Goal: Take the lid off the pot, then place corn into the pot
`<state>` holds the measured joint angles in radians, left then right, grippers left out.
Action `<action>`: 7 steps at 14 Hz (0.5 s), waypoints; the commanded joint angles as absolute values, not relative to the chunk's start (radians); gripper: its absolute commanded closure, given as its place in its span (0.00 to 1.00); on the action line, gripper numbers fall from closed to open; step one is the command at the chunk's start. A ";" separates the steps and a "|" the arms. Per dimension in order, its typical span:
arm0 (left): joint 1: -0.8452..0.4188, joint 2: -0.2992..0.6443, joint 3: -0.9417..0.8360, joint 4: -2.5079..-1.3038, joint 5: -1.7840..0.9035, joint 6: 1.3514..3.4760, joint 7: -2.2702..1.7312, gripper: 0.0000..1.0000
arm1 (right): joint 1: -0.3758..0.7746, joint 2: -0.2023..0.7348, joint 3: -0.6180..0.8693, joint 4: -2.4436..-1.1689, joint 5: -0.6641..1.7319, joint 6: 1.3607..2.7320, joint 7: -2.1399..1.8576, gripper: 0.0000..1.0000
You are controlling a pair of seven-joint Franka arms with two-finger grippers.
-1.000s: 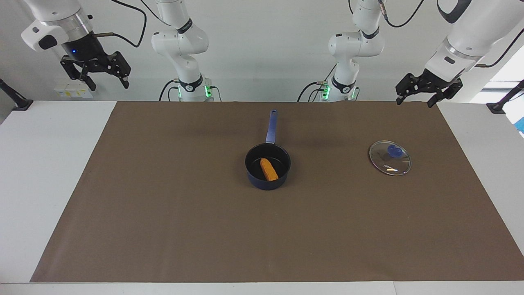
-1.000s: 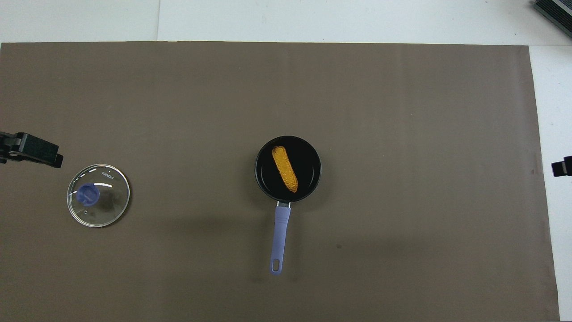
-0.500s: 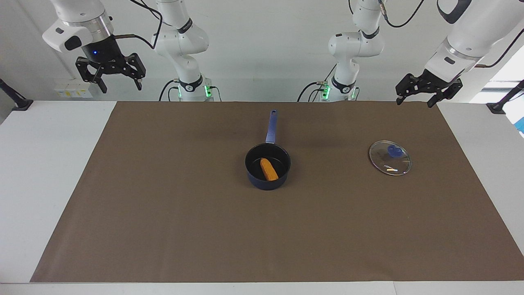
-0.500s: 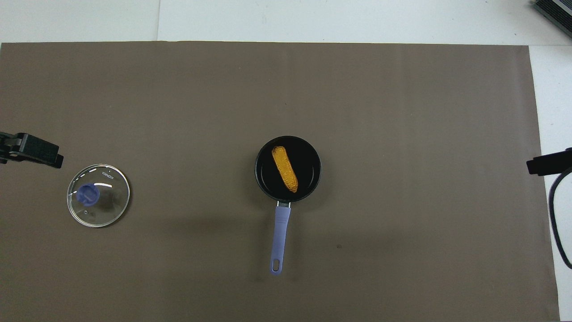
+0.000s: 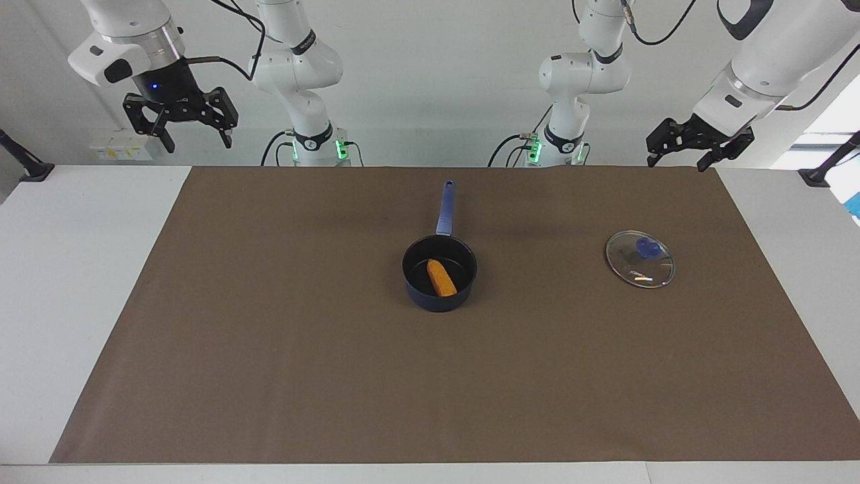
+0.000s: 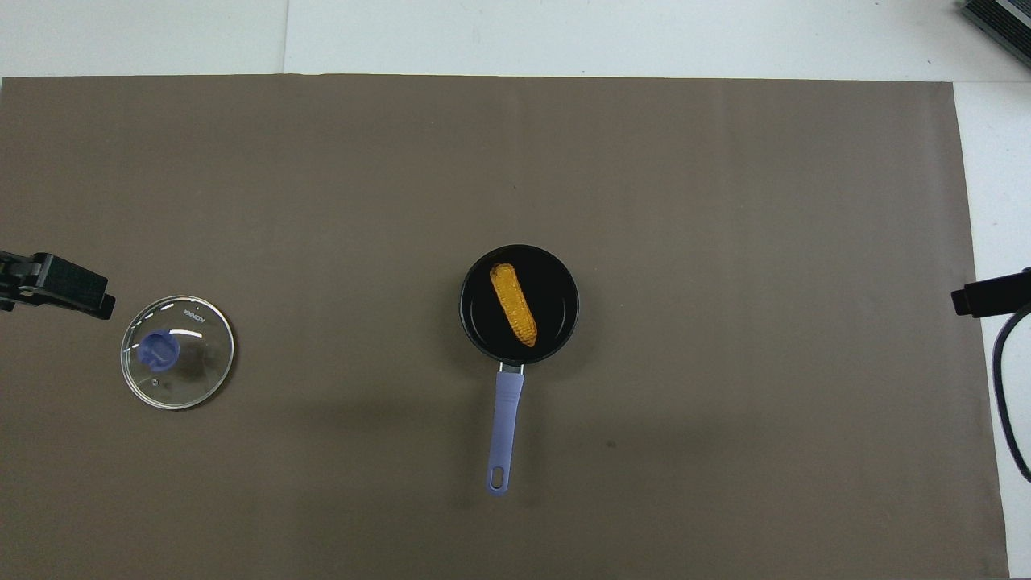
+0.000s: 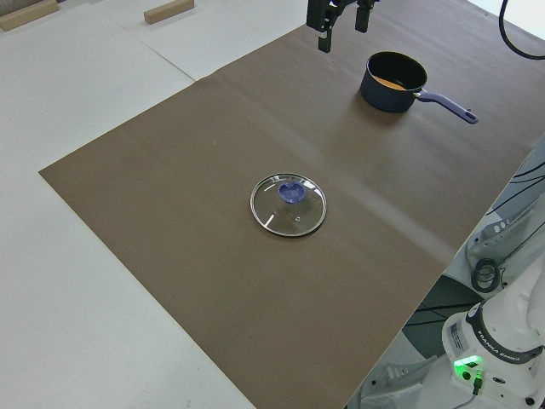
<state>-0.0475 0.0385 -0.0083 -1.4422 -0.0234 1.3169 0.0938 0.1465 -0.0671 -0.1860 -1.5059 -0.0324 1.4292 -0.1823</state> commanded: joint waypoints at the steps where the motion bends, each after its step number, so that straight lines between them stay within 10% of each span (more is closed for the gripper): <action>1: -0.054 0.046 -0.005 -1.416 -0.009 1.287 0.095 0.00 | 0.133 -0.097 -0.184 -1.537 -0.008 1.416 -0.164 0.00; 7: -0.058 0.046 -0.006 -1.417 -0.008 1.296 0.095 0.00 | 0.133 -0.098 -0.184 -1.537 -0.009 1.416 -0.158 0.00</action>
